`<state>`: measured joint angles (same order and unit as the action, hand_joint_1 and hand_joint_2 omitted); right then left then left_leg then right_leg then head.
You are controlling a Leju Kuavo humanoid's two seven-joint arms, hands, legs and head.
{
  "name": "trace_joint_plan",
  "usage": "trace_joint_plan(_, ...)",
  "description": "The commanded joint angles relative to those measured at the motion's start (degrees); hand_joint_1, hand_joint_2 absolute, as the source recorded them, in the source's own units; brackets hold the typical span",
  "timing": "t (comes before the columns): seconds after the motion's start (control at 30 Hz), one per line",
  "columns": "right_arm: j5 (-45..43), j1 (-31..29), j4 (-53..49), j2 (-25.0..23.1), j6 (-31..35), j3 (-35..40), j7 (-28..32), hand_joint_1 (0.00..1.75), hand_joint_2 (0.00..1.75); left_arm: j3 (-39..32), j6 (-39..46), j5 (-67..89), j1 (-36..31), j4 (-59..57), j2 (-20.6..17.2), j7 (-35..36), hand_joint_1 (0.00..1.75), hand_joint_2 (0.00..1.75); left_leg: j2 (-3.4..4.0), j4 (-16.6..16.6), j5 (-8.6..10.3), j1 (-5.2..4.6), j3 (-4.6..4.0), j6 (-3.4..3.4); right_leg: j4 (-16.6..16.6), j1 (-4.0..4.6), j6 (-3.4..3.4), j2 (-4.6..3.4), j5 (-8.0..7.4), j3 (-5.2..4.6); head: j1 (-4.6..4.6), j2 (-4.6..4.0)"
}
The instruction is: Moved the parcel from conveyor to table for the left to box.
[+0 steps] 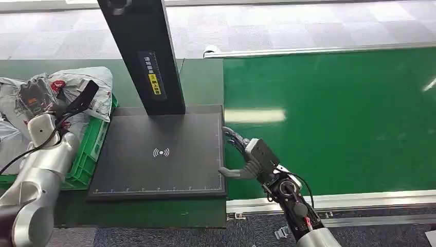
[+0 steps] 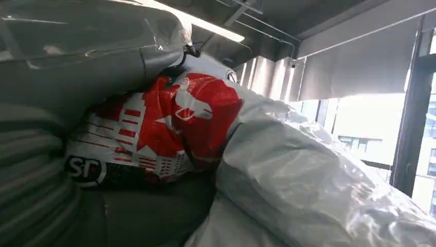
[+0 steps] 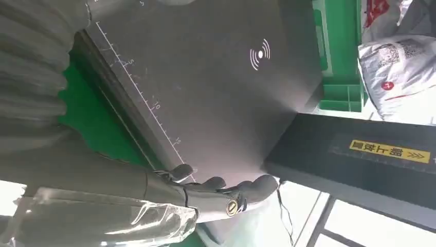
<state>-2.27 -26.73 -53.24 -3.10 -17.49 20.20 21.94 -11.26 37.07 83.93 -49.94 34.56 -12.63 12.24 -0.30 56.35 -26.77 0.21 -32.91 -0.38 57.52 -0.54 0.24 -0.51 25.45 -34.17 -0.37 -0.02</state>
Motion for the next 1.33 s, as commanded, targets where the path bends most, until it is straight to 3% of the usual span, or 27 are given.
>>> trace_joint_plan(0.03, -0.2, -0.9, 0.7, 0.3, 0.0, -0.3, -0.4, 0.00, 1.75, -1.2, 0.6, -0.1, -2.5, -2.0, -0.1, -0.1, 1.75, 1.75, -0.04, 0.0, -0.04, 0.02, 0.07, -0.04, 0.0, 0.03, -0.04, 0.10, 0.06, 0.09, -0.02, 0.00)
trace_joint_plan(0.3, -0.2, -0.9, 0.7, 0.3, 0.0, -0.3, -0.4, 0.00, 1.75, -1.3, 1.7, -0.1, -2.2, -1.5, 0.0, -0.1, 1.75, 1.75, -0.02, 0.0, -0.04, 0.03, 0.06, -0.02, 0.0, 0.04, -0.02, 0.08, 0.05, 0.08, 0.00, 0.00)
trace_joint_plan(0.37, -0.3, -0.6, 0.3, 0.4, 0.1, -0.1, -0.3, 0.00, 1.75, -5.3, 2.9, -3.6, 1.7, 10.3, 1.1, -5.9, 1.75, 1.75, -0.02, 0.0, -0.04, 0.03, 0.06, -0.02, 0.0, 0.04, -0.02, 0.08, 0.04, 0.08, 0.00, 0.00)
trace_joint_plan(0.43, -0.5, -0.4, -0.1, 0.6, 0.3, 0.3, -0.4, 0.00, 1.75, -14.3, 2.9, -3.8, 6.1, 23.2, 3.8, -15.4, 1.75, 1.75, 0.09, 0.0, -0.06, 0.05, 0.04, -0.02, -0.1, 0.06, -0.01, -0.03, 0.02, 0.05, 0.00, 0.00)
trace_joint_plan(0.53, -0.6, -0.1, -0.3, 0.9, 0.8, 0.3, -0.4, 0.00, 1.75, -19.2, 2.9, -2.9, 6.2, 25.9, 5.8, -20.1, 1.75, 1.75, 0.09, 0.0, -0.09, 0.07, 0.03, -0.01, 0.0, 0.08, -0.01, -0.02, 0.06, 0.05, 0.00, 0.00)
trace_joint_plan(0.6, -0.7, 0.5, -0.7, 1.4, 1.0, 0.2, -0.1, 0.00, 1.75, -18.2, 2.9, 3.4, 4.1, 19.5, 4.6, -14.0, 1.75, 1.75, 0.06, 0.0, -0.09, 0.03, 0.11, -0.02, -0.1, 0.04, -0.01, 0.06, 0.10, 0.12, -0.02, 0.00)
trace_joint_plan(0.67, -0.6, 0.6, -1.0, 1.6, 0.7, 0.1, 0.0, 0.00, 1.75, -10.9, 2.9, 6.1, 2.9, 12.0, -0.1, -4.6, 1.75, 1.75, 0.09, 0.0, -0.04, 0.02, 0.05, -0.03, 0.0, 0.03, -0.03, 0.00, 0.04, 0.03, -0.02, 0.00)
trace_joint_plan(0.7, -0.6, 0.6, -1.0, 1.6, 0.5, 0.1, -0.1, 0.00, 1.75, 0.0, 2.0, 6.1, 1.0, 3.7, -5.2, 5.0, 1.75, 1.75, 0.09, -0.1, -0.05, 0.03, 0.15, -0.05, -0.1, 0.04, -0.04, 0.01, 0.06, 0.11, 0.02, 0.00)
trace_joint_plan(0.73, -0.1, 0.4, -0.5, 1.6, 0.1, 0.1, -0.5, 0.00, 1.75, 11.9, -11.8, 6.1, -4.7, -7.8, -9.0, 16.6, 1.75, 1.75, 0.11, 0.0, -0.04, 0.00, 0.09, -0.06, 0.0, 0.01, -0.05, -0.02, 0.05, 0.03, 0.00, 0.00)
trace_joint_plan(0.8, 0.7, -0.3, 1.6, 1.0, -0.5, 0.2, 0.3, 0.00, 1.75, 11.3, -13.2, 6.1, -6.7, -14.0, -10.2, 16.2, 1.75, 1.75, -0.21, 0.1, 0.01, 0.08, -0.07, -0.10, 0.1, 0.09, -0.09, 0.31, 0.08, 0.01, 0.02, 0.00)
trace_joint_plan(0.9, 1.6, -1.0, 3.0, 0.5, -0.8, 0.2, 0.9, 0.00, 1.75, 12.1, -14.4, 6.1, -6.2, -16.2, -10.6, 16.5, 1.75, 1.75, 0.04, -0.1, 0.02, 0.03, 0.13, -0.08, 0.0, 0.04, -0.09, 0.09, 0.03, 0.03, 0.02, 0.00)
trace_joint_plan(1.33, 2.9, -2.6, 5.2, -0.2, -1.6, 0.5, 1.5, 0.00, 1.75, 14.1, -25.0, 6.1, -5.0, -17.1, -8.7, 17.3, 1.75, 1.75, 0.15, -0.1, 0.01, 0.08, 0.10, -0.09, 0.0, 0.08, -0.12, -0.05, -0.04, 0.06, 0.00, 0.00)
